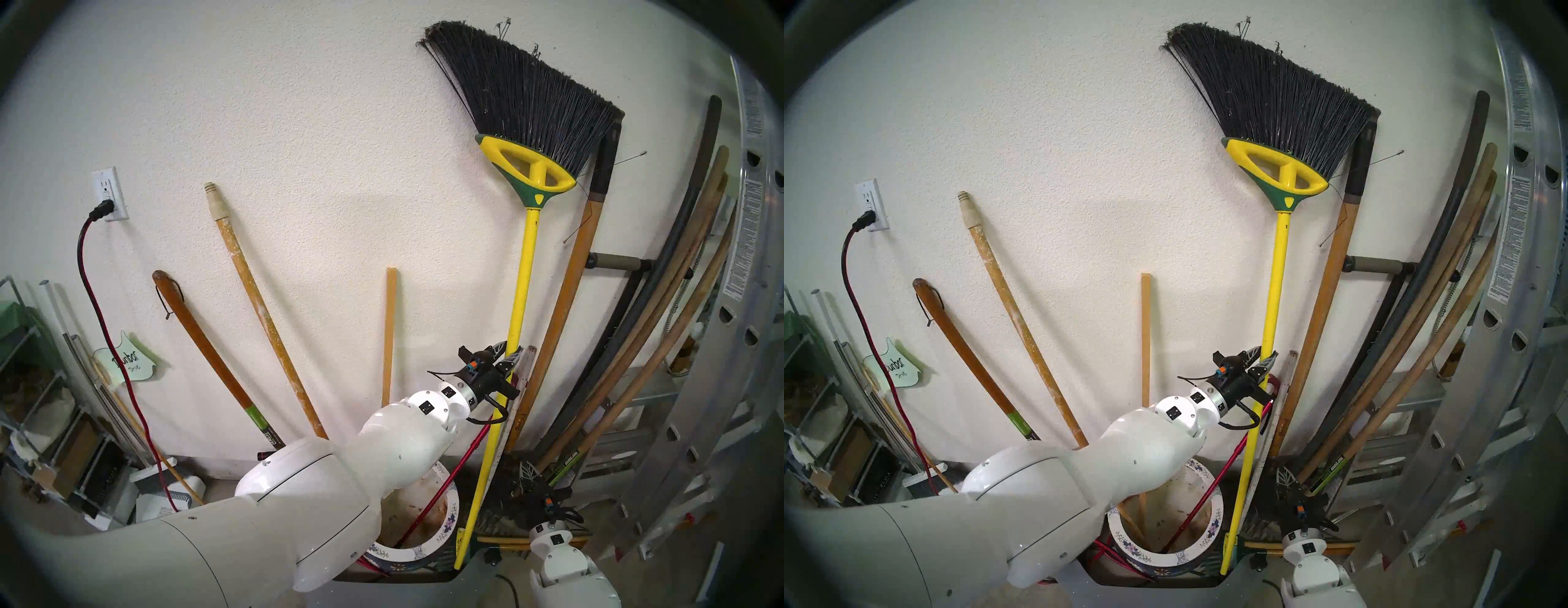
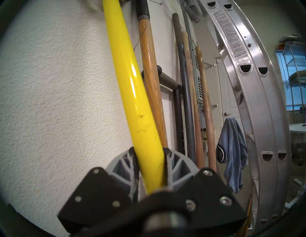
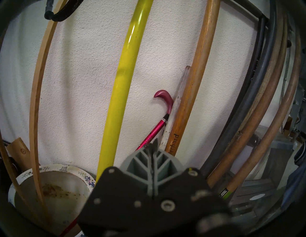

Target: Take wooden sticks or brooms out of the pot

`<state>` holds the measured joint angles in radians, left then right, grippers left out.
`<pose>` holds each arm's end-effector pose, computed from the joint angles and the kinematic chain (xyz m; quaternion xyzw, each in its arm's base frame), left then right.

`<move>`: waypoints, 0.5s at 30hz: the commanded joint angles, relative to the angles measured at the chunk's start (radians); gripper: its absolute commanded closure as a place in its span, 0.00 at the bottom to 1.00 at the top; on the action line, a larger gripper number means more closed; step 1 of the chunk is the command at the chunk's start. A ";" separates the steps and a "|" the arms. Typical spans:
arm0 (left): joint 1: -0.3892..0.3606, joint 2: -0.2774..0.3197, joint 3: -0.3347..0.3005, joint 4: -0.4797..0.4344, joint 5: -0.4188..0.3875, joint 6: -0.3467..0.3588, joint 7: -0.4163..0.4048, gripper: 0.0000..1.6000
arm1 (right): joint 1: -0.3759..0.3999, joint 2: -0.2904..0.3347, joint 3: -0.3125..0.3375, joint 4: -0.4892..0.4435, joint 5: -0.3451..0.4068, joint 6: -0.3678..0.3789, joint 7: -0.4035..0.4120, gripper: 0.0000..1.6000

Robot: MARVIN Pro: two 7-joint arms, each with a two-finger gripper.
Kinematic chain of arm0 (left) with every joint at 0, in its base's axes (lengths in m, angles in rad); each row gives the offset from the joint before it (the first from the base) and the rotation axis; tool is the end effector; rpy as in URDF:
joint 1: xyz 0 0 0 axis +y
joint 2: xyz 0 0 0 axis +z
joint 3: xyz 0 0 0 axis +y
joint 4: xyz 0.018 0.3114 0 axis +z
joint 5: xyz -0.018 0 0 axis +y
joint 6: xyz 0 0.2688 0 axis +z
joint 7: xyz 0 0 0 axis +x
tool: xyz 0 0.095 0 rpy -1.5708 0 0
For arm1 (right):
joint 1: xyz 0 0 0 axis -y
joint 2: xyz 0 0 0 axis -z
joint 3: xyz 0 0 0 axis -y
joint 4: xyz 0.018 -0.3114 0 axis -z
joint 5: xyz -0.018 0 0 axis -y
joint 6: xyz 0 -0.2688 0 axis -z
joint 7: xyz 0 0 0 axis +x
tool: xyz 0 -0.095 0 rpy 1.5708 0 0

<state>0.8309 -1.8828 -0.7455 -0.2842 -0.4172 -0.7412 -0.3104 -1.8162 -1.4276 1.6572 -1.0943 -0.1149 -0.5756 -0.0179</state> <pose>0.4521 -0.3030 -0.3365 0.5565 -0.2930 0.7076 0.3221 0.2266 -0.0881 -0.5034 0.7510 0.0845 0.6486 0.0909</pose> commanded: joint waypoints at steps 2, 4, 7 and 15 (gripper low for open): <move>-0.010 -0.025 -0.018 -0.053 -0.020 -0.043 -0.014 1.00 | 0.024 -0.005 0.002 0.010 0.004 -0.008 -0.007 1.00; 0.002 -0.016 -0.024 -0.077 -0.026 -0.059 -0.021 1.00 | 0.029 -0.004 0.004 0.018 0.006 -0.010 -0.008 1.00; 0.017 -0.002 -0.028 -0.110 -0.028 -0.078 -0.035 1.00 | 0.035 -0.002 0.006 0.031 0.010 -0.011 -0.009 1.00; 0.061 0.024 -0.029 -0.184 -0.034 -0.127 -0.099 0.00 | 0.058 0.000 0.013 0.067 0.021 -0.014 -0.014 1.00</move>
<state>0.8843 -1.8597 -0.7697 -0.3792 -0.4377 -0.8100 -0.3685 -1.7795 -1.4293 1.6681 -1.0397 -0.0980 -0.5848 -0.0312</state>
